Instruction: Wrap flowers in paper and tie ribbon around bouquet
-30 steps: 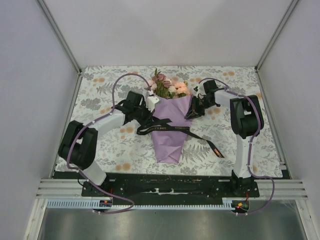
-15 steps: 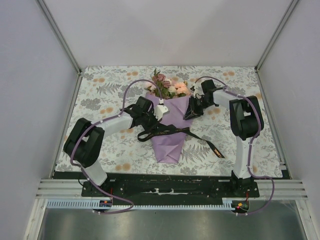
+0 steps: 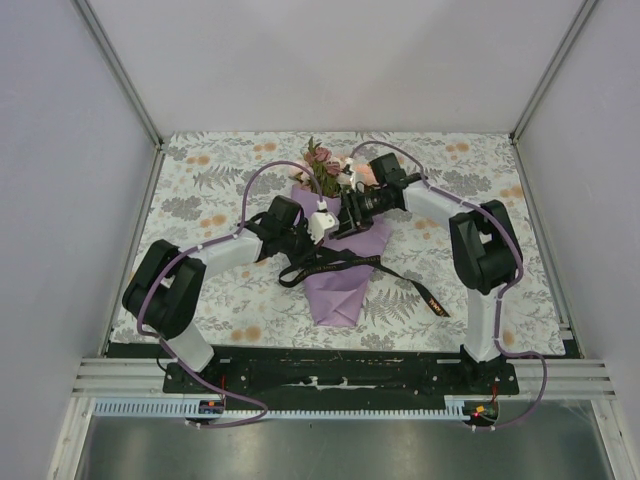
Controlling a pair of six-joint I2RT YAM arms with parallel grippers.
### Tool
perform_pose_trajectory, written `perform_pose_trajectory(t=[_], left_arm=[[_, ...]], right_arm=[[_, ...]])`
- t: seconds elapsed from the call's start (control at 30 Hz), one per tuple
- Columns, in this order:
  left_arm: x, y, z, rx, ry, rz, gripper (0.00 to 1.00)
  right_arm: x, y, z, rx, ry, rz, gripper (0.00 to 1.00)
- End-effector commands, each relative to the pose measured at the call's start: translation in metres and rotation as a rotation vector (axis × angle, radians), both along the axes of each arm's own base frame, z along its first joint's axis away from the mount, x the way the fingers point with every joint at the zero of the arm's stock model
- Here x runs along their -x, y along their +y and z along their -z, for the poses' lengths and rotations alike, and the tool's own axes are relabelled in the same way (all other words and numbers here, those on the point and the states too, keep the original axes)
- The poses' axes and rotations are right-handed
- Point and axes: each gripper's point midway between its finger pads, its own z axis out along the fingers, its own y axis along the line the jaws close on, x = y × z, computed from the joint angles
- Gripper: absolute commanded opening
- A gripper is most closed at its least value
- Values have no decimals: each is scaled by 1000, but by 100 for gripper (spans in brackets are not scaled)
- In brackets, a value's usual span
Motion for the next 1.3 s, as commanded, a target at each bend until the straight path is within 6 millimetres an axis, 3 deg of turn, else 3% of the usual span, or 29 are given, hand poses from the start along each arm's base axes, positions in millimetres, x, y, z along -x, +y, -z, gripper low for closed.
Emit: perform_pose_trajectory(t=[0.0, 0.23, 0.43, 0.73, 0.93, 1.1, 1.27], left_arm=[[-5, -7, -21, 69, -70, 37, 2], [-7, -9, -23, 82, -72, 33, 2], [-5, -7, -27, 86, -73, 33, 2], [-7, -4, -27, 86, -70, 25, 2], [-7, -2, -25, 78, -65, 22, 2], [-4, 3, -24, 67, -45, 16, 2], [-1, 23, -16, 17, -9, -39, 2]], right_arm=[[-1, 28, -4, -56, -56, -86, 53], [-13, 47, 17, -24, -76, -93, 59], [-15, 50, 37, 10, -80, -99, 56], [-6, 51, 50, 34, -89, -129, 52], [-1, 53, 51, 28, -110, -159, 37], [-5, 52, 45, 38, -130, -151, 0], [-20, 42, 25, 19, -163, -111, 0]])
